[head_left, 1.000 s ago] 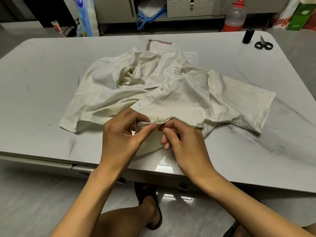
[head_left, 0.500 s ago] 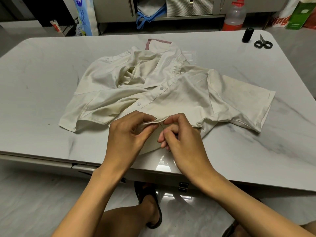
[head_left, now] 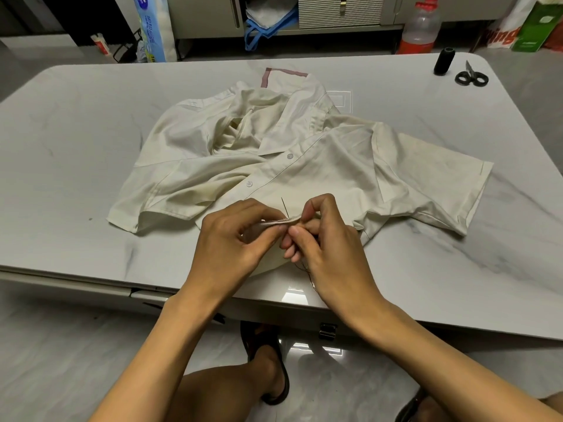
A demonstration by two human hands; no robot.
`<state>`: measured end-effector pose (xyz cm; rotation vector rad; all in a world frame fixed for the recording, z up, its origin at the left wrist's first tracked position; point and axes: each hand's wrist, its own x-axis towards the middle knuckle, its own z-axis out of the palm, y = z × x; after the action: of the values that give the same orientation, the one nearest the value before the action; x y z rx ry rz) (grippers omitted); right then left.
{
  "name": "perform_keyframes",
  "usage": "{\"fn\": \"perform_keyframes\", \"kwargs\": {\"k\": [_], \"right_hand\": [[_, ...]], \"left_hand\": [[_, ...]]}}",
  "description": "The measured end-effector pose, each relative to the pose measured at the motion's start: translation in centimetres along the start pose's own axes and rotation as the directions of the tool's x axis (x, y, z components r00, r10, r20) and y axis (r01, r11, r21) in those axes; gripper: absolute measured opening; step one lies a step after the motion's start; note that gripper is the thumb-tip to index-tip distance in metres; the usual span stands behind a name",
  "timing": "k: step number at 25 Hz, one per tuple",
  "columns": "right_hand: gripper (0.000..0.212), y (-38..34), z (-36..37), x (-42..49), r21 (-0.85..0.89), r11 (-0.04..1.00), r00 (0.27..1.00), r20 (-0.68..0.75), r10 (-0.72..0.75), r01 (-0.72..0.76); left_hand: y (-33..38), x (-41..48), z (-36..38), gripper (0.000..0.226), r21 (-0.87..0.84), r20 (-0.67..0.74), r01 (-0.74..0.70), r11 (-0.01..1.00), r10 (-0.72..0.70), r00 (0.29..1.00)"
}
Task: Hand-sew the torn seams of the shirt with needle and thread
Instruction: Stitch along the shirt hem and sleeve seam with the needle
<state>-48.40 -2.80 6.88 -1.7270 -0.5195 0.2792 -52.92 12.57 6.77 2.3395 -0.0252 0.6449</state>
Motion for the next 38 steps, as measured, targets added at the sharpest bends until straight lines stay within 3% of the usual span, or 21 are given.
{"fn": "perform_keyframes", "kwargs": {"k": [2, 5, 8, 11, 15, 23, 26, 30, 34, 38], "right_hand": [[0.008, 0.2, -0.3, -0.1, -0.079, 0.997, 1.000, -0.002, -0.019, 0.019], [0.005, 0.5, -1.4, 0.0, -0.351, 0.928, 0.978, -0.116, -0.173, 0.122], [0.009, 0.1, -2.8, 1.3, -0.412, 0.903, 0.952, -0.208, -0.223, 0.121], [0.013, 0.2, -3.1, 2.6, -0.433, 0.895, 0.986, -0.068, -0.151, 0.107], [0.014, -0.5, -3.3, 3.1, -0.305, 0.950, 0.988, 0.116, 0.102, -0.062], [0.007, -0.7, -3.2, 3.0, -0.048, 0.963, 0.940, 0.213, 0.268, -0.264], [0.009, -0.8, -3.0, 2.8, 0.063, 0.946, 0.934, 0.194, 0.299, -0.317], [0.012, -0.6, -2.5, 2.9, 0.275, 0.899, 0.938, 0.042, 0.344, -0.342], [0.008, -0.7, -3.1, 3.4, 0.545, 0.780, 0.922, -0.030, 0.386, -0.309], [0.007, -0.7, -2.7, 3.1, 0.561, 0.768, 0.925, -0.010, 0.380, -0.309]], "left_hand": [[0.0, 0.0, -0.1, 0.005, -0.015, -0.002, 0.017, 1.000, -0.017, 1.000], [-0.3, 0.1, -0.3, 0.003, -0.013, -0.013, 0.017, 1.000, -0.017, 1.000], [-0.5, 0.1, -0.3, 0.003, 0.007, -0.017, -0.027, 1.000, 0.027, 0.999], [-0.8, 0.0, -0.2, 0.008, 0.037, -0.019, -0.108, 0.993, 0.109, 0.994], [-1.1, 0.1, -0.2, 0.010, 0.117, -0.009, -0.202, 0.972, 0.205, 0.979], [-0.9, 0.1, -0.1, 0.008, 0.166, -0.020, -0.254, 0.953, 0.261, 0.965], [-0.9, 0.1, -0.1, 0.008, 0.153, -0.012, -0.257, 0.954, 0.262, 0.965], [-0.6, 0.1, -0.1, 0.007, 0.116, -0.008, -0.261, 0.958, 0.263, 0.965], [-0.7, 0.0, -0.1, 0.011, 0.083, -0.014, -0.218, 0.972, 0.220, 0.975], [-0.7, 0.0, 0.0, 0.012, 0.053, 0.004, -0.190, 0.980, 0.190, 0.982]]}}
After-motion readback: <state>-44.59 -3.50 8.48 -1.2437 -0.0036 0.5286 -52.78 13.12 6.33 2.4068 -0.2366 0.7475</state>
